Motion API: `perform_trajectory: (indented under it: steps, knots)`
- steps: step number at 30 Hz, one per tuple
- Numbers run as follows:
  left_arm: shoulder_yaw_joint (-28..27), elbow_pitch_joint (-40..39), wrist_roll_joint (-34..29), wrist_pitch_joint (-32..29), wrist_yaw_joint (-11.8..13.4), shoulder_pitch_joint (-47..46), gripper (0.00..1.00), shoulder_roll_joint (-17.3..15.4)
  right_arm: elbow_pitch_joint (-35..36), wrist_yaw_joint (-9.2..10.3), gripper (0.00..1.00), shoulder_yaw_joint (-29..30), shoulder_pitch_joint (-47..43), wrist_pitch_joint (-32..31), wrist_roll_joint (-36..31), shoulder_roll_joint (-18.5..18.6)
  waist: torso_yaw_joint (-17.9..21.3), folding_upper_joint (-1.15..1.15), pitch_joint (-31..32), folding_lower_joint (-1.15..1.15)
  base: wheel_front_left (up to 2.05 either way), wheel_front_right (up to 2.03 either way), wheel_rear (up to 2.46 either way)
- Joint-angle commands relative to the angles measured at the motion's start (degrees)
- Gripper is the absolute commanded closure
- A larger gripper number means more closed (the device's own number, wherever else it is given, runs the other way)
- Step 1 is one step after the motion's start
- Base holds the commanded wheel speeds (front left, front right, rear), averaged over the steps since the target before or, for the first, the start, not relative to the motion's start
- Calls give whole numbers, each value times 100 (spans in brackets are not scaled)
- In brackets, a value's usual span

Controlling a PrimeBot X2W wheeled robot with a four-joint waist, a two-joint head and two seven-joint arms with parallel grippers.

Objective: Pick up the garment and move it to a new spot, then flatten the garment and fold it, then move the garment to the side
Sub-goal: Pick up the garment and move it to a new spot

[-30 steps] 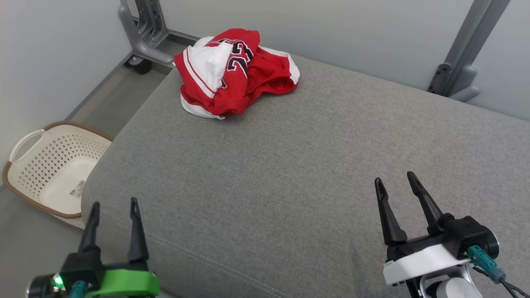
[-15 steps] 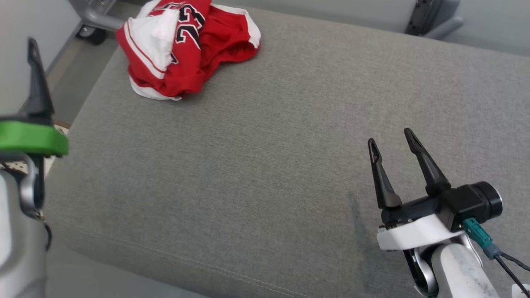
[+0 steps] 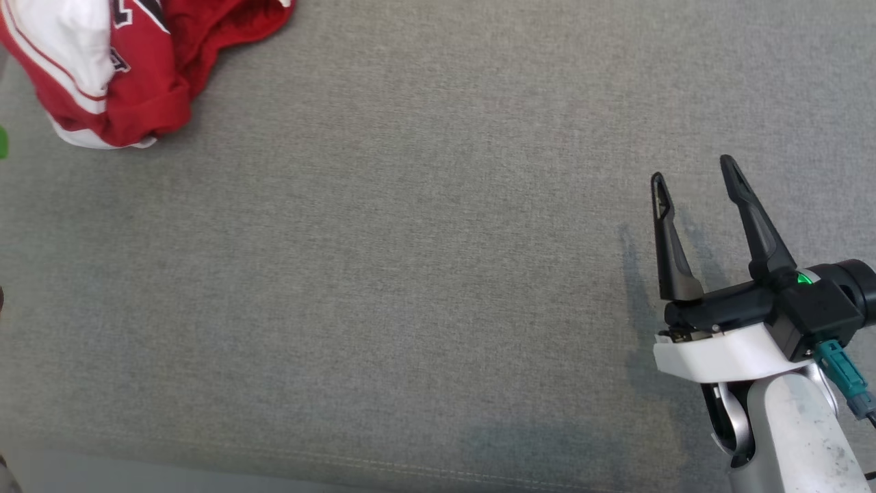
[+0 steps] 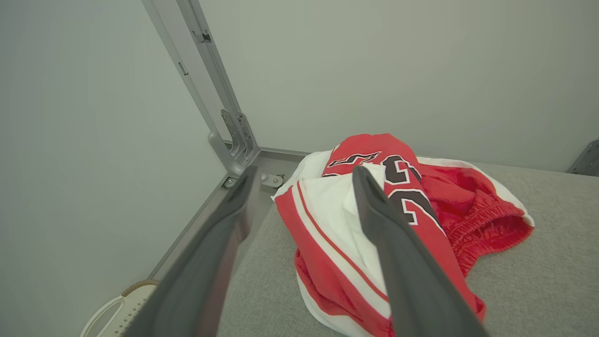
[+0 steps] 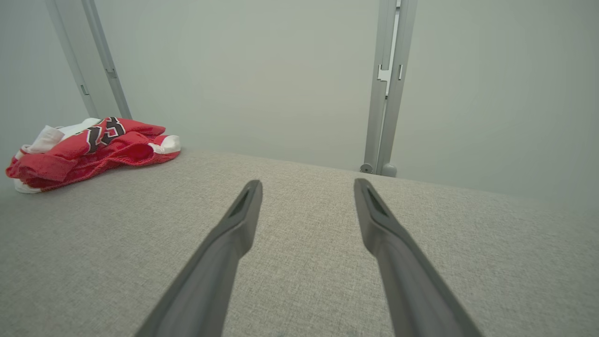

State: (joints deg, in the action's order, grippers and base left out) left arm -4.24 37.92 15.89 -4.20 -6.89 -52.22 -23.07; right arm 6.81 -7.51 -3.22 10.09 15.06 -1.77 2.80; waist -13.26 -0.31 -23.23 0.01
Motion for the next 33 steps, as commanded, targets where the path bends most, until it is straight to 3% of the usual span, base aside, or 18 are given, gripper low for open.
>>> perform_trajectory:
  steps: [1, 9, 17, 18, 19, 20, 21, 22, 33]
  knots:
    - [73, 213, 132, -77, -34, -205, 0, -96, 91, 4, 0, 62, 76, 19, -64, 16, 540, 31, -603, -1, 0, 0, 0]
    - [833, 814, 791, -570, -55, -442, 0, -276, 244, 4, 0, 245, -30, 19, -128, 15, 601, 31, -851, -1, 0, 0, 0]
    - [899, 1562, 857, -544, -2, -665, 0, -416, 306, 4, 0, 238, 69, 19, -135, 16, 609, 31, -988, -1, 0, 0, 0]
    - [928, 1619, 870, -562, -14, -680, 7, -406, 302, 4, 0, 244, 75, 19, -131, 16, 609, 31, -988, -1, 0, 0, 0]
    - [928, 1619, 870, -562, -14, -680, 7, -406, 302, 4, 0, 244, 75, 19, -131, 16, 609, 31, -988, -1, 0, 0, 0]
    - [980, 1728, 898, -523, -30, -718, 66, -414, 286, 4, 0, 248, 86, 19, -118, 16, 611, 31, -980, -1, 0, 0, 0]
    - [980, 1728, 898, -523, -30, -718, 66, -414, 286, 4, 0, 248, 86, 19, -118, 16, 611, 31, -980, -1, 0, 0, 0]
    - [1005, 1779, 907, -501, -34, -730, 100, -422, 273, 4, 0, 247, 95, 19, -110, 16, 614, 31, -971, -1, 0, 0, 0]
    - [1399, 1948, 916, -144, -56, -935, 100, -747, 67, 4, 0, 165, 131, 19, 90, 15, 691, 31, -386, -1, 0, 0, 0]
